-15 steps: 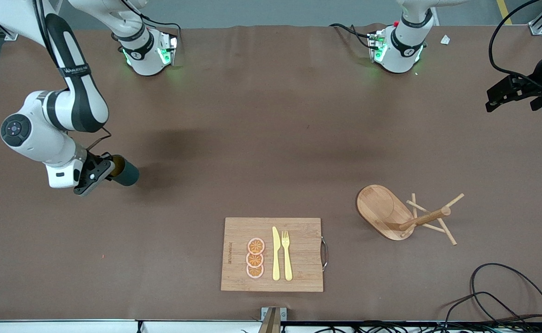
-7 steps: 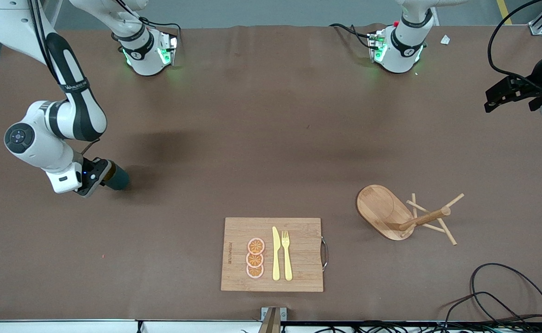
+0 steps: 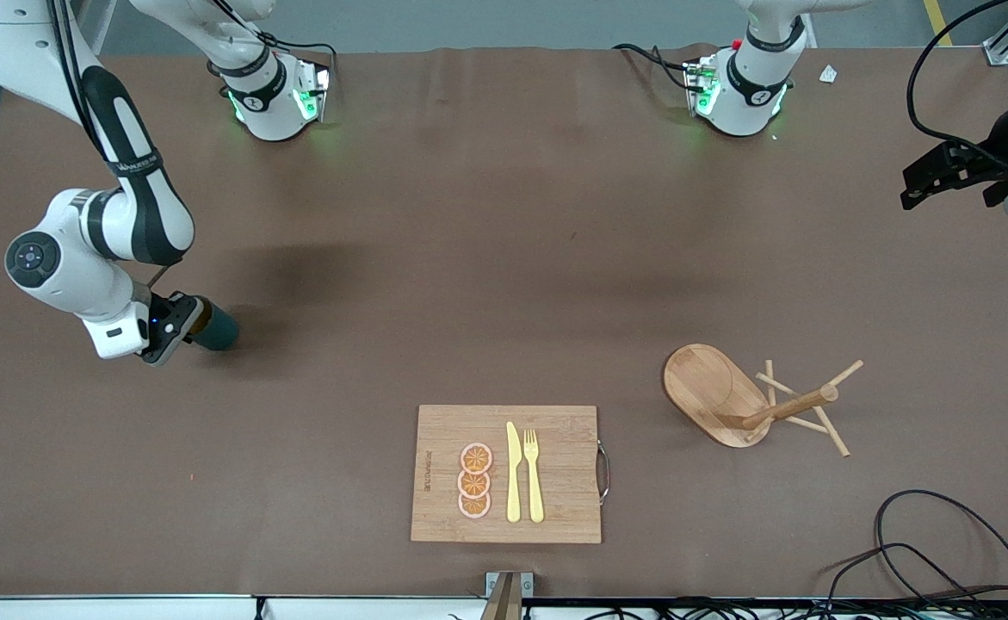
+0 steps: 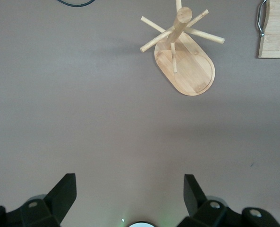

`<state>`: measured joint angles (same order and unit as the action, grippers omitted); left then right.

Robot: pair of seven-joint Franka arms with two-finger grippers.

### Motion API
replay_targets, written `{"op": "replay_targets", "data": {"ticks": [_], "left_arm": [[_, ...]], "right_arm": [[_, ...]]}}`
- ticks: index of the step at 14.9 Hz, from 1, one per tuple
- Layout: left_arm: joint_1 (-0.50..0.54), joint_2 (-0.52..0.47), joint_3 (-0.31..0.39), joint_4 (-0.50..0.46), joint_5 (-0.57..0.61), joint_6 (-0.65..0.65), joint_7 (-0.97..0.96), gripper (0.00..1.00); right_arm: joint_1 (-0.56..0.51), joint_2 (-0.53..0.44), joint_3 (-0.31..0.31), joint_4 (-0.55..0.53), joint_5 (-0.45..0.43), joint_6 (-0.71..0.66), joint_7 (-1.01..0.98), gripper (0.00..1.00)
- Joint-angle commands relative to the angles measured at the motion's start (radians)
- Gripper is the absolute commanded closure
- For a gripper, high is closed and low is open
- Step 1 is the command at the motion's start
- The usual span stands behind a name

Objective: Transfer cup from left to right arm and place
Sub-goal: 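Set the teal mug down and open the right gripper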

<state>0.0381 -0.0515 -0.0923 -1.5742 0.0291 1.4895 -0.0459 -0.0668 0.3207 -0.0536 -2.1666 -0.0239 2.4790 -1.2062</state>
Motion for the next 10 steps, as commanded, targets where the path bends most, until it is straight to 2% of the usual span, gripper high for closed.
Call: {"op": "replay_targets", "data": {"ticks": [1,2,3,6,10], "left_arm": [[0.005,-0.004,-0.007,-0.004,0.009,0.001,-0.008,0.00],[0.003,-0.004,-0.007,-0.003,0.008,0.002,-0.006,0.00],[0.003,-0.004,-0.007,-0.003,0.006,0.002,-0.008,0.00],[0.000,-0.004,-0.007,-0.003,0.005,0.005,-0.008,0.00],[0.002,-0.004,-0.007,0.003,0.002,0.006,-0.006,0.00]], "right_arm": [[-0.027,-0.008,0.020,-0.013,-0.021,0.000,-0.004,0.82],[-0.027,-0.008,0.018,-0.012,-0.021,0.001,-0.003,0.30],[-0.031,-0.009,0.020,-0.010,-0.021,0.000,-0.001,0.02],[-0.030,-0.015,0.020,0.002,-0.021,-0.021,0.013,0.00],[-0.021,-0.029,0.024,0.166,-0.018,-0.337,0.190,0.00]]}}
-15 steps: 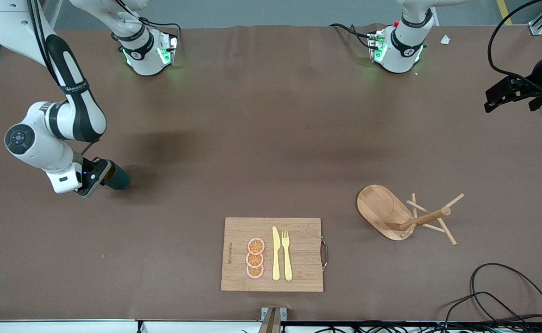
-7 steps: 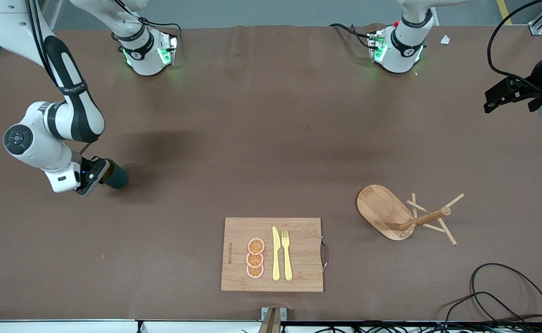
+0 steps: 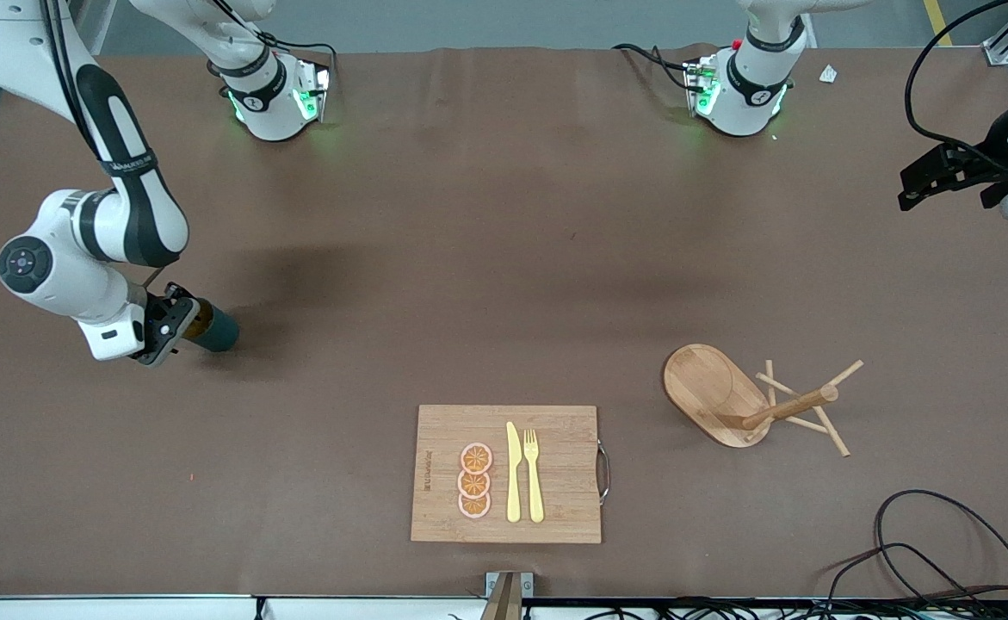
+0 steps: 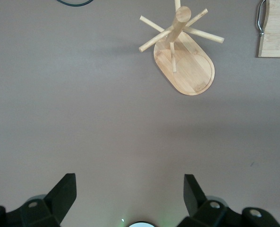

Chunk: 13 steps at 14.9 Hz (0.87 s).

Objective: Transfer cup from left to right arm and place
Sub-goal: 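Set the teal mug down and open the right gripper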

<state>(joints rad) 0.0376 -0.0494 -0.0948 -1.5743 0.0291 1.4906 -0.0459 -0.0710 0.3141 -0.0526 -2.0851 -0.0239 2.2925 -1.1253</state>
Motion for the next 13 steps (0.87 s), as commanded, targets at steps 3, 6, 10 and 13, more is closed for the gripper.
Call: {"op": "replay_targets", "data": {"ticks": [3,6,10,13], "left_arm": [[0.004,-0.013,-0.005,0.002,0.000,-0.001,0.009,0.00],[0.008,-0.026,-0.005,0.002,0.000,-0.025,0.017,0.00],[0.008,-0.033,-0.002,0.003,0.005,-0.036,0.012,0.00],[0.002,-0.032,-0.005,0.019,0.003,-0.027,0.012,0.00]], "right_arm": [[-0.009,-0.096,0.031,0.134,-0.002,-0.238,0.363,0.00],[0.010,-0.156,0.034,0.143,-0.001,-0.294,0.640,0.00],[0.008,-0.194,0.033,0.210,0.010,-0.431,0.924,0.00],[0.010,-0.193,0.031,0.315,0.052,-0.583,1.070,0.00]]}}
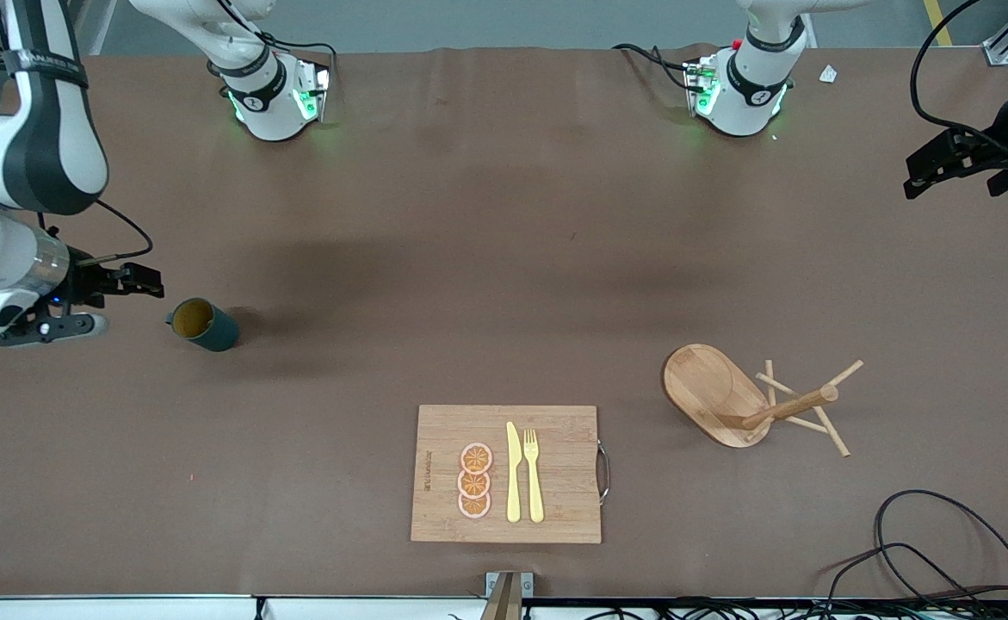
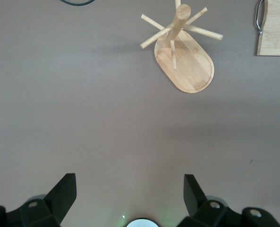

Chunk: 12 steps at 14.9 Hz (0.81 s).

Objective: Transfer cup from left to right arm and place
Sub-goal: 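Set the teal mug down and open the right gripper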

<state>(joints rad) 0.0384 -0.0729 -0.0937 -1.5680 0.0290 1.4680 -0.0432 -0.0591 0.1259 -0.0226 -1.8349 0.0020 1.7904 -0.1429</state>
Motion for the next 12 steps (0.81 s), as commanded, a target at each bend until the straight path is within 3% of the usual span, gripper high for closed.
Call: {"op": "replay_targets", "data": {"ticks": [1,6,12], "left_arm": [[-0.003,-0.008,-0.008,0.013,0.002,-0.002,0.011,0.00],[-0.003,-0.012,-0.055,0.002,-0.012,0.025,0.014,0.00],[-0.005,-0.012,-0.061,0.002,-0.030,0.032,0.016,0.00]], "right_arm": [[-0.004,-0.002,0.001,0.110,0.026,-0.118,0.085,0.00],[0.028,0.006,0.003,0.311,0.001,-0.281,0.085,0.00],[0.019,0.012,0.000,0.342,-0.014,-0.284,0.075,0.00]]}}
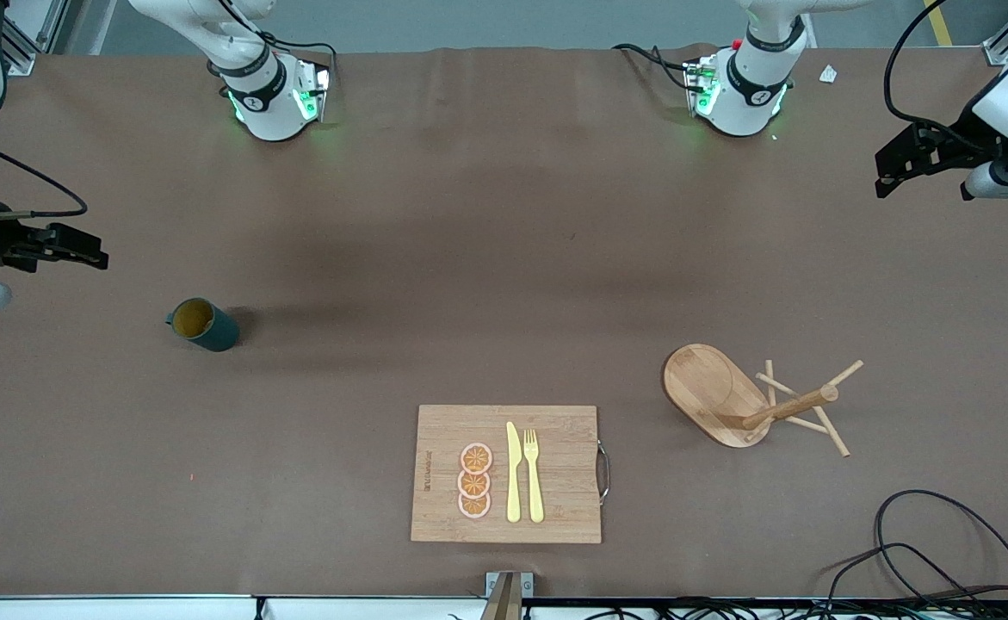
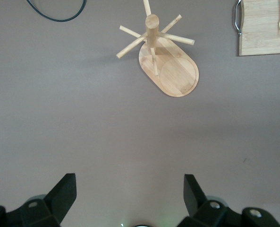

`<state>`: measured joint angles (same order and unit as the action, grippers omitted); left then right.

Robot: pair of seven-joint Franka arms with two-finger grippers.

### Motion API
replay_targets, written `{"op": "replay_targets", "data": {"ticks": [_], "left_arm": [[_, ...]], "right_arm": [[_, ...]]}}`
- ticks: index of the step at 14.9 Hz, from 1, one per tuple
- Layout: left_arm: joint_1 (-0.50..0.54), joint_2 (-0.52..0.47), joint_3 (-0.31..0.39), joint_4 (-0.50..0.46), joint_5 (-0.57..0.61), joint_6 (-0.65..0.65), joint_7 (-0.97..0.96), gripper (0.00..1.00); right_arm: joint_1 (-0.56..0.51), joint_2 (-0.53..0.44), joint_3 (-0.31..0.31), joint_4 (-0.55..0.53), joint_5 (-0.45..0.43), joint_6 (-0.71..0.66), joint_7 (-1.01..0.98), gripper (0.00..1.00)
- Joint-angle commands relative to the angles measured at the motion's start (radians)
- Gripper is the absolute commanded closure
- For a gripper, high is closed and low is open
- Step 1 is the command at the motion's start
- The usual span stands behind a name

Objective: Transfer cup from left to right arm and place

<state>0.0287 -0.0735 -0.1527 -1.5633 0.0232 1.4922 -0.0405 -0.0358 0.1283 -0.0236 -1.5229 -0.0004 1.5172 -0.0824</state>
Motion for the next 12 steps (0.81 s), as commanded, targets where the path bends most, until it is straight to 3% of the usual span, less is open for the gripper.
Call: {"op": "replay_targets", "data": {"ticks": [1,12], "left_arm": [[0.005,-0.008,-0.004,-0.001,-0.037,0.010,0.013,0.00],[0.005,0.001,-0.004,0.017,-0.031,0.005,0.008,0.00]], "right_arm": [[-0.007,0.010,0.001,0.050,-0.012,-0.011,0.015,0.00],[-0.018,0.008,-0.004,0.081,0.005,-0.141,0.018,0.00]]}}
